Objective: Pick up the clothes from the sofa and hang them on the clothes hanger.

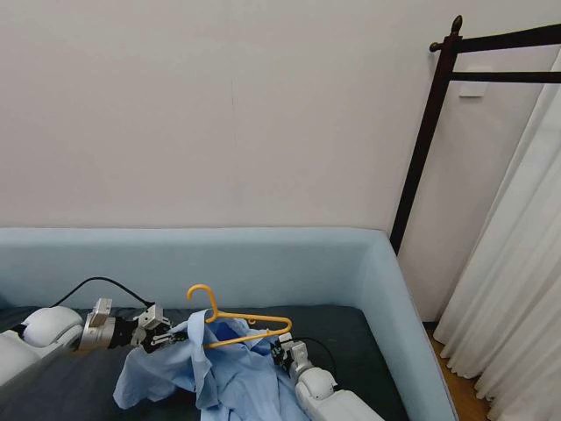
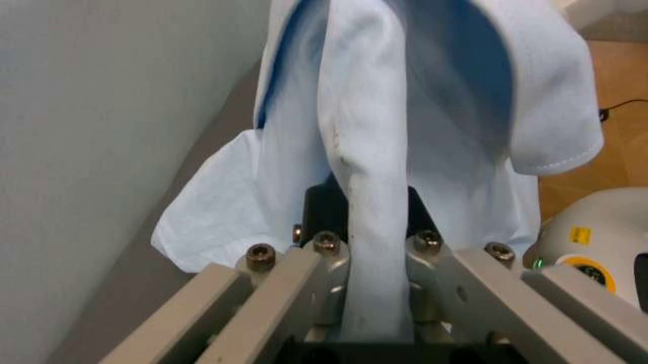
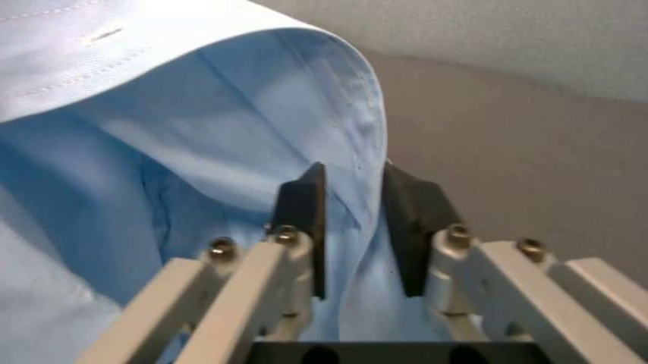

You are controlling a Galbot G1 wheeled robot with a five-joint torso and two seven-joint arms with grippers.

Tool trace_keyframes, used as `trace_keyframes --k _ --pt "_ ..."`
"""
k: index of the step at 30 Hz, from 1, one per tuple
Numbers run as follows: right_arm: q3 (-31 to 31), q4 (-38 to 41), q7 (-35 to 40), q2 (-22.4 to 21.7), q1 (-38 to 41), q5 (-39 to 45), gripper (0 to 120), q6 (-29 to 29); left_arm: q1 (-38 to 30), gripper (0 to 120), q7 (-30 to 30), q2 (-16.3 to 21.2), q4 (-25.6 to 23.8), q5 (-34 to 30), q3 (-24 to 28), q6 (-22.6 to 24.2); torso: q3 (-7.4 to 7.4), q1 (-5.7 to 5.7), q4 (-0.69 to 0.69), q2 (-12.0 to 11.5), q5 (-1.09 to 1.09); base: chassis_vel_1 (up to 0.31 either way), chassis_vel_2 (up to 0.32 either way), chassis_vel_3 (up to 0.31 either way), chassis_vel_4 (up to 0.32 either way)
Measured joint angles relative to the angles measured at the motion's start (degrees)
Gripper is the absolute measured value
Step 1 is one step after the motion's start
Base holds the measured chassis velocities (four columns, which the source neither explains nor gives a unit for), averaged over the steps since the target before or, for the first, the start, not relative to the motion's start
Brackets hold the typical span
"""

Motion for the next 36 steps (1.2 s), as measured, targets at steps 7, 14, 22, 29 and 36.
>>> trace_keyframes --k 7,14,22,29,36 --pt "0.72 -0.7 -0.04 0.19 0.22 1.14 0 0.23 1.4 1 0.02 0.66 -0.2 0.0 -1.31 -0.04 0.0 0.0 0.0 0.0 0.0 0.0 0.0 0.0 0.0" --pt "0.55 3.99 0.19 -2.58 -0.16 4.17 0 0.23 2.34 1 0.39 1.4 1.84 0.12 -2.57 -0.33 0.0 0.0 0.0 0.0 0.0 0.0 0.0 0.0 0.0" --pt "-0.19 15.36 0.58 -8.93 -0.13 6.84 0 -1.87 2.49 1 1.45 1.12 3.35 0.88 -3.69 -1.38 0.0 0.0 -0.01 0.0 0.0 0.0 0.0 0.0 0.0" --pt "-1.5 30.4 3.53 -15.4 1.52 9.3 0 -6.37 4.64 1 2.16 1.24 2.5 2.52 -6.15 -1.9 0.0 0.0 -0.01 0.0 0.0 0.0 0.0 0.0 0.0" --pt "-1.81 39.18 7.44 -19.55 5.8 14.76 0 -10.62 7.12 1 1.91 2.64 1.8 4.53 -9.52 -2.48 0.0 0.0 0.01 0.0 0.01 0.0 0.0 0.0 0.0"
